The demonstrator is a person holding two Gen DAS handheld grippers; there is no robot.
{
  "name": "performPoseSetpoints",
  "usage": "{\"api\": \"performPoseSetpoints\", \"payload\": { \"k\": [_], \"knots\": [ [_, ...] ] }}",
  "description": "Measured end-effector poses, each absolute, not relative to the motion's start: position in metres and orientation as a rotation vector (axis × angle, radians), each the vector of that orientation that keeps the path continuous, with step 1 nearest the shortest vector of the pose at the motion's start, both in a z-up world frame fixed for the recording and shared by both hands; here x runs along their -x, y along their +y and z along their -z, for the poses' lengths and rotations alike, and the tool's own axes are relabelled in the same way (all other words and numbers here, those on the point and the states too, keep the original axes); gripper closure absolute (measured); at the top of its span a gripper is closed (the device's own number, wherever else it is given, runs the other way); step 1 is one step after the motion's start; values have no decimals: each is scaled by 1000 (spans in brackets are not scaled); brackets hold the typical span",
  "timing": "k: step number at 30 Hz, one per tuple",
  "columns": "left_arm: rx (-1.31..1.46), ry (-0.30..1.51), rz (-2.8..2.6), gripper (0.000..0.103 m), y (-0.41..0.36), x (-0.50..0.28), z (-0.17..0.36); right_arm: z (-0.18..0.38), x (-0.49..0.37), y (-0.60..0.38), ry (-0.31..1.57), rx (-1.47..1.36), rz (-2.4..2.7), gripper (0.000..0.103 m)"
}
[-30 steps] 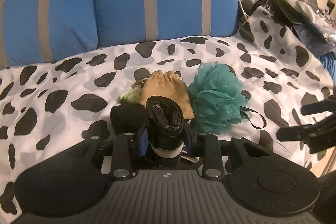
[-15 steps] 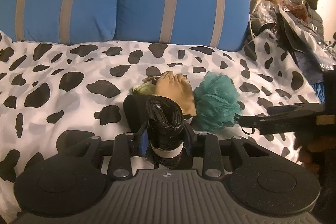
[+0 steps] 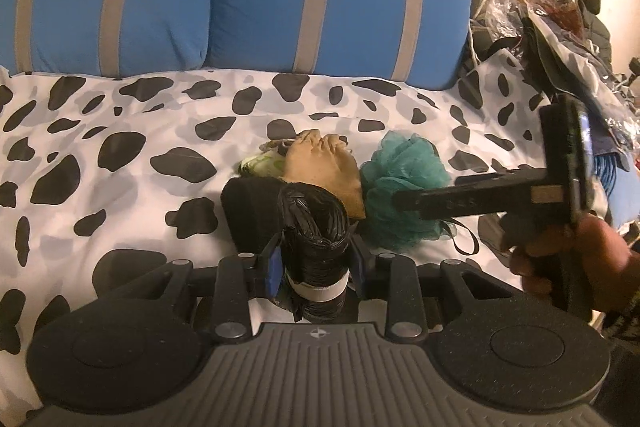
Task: Organize soft objects
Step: 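Grasp the black cylinder with left tool while right tool grasps the teal sponge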
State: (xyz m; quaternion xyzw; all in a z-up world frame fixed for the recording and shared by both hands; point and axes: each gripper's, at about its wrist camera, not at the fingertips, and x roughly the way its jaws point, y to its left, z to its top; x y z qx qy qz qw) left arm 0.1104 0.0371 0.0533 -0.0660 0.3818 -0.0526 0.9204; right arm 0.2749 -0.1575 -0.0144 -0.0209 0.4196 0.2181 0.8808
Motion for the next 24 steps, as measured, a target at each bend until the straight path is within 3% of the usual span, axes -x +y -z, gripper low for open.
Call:
{"api": "performPoseSetpoints", "payload": {
  "k": [13,24],
  "knots": [
    [134,813,102,70,37,-115,-51,46,-305,-147,944,22,-446,2],
    [136,813,99,70,38,-116,-49,46,-299,-154,939,-4,-449,42]
  ]
}}
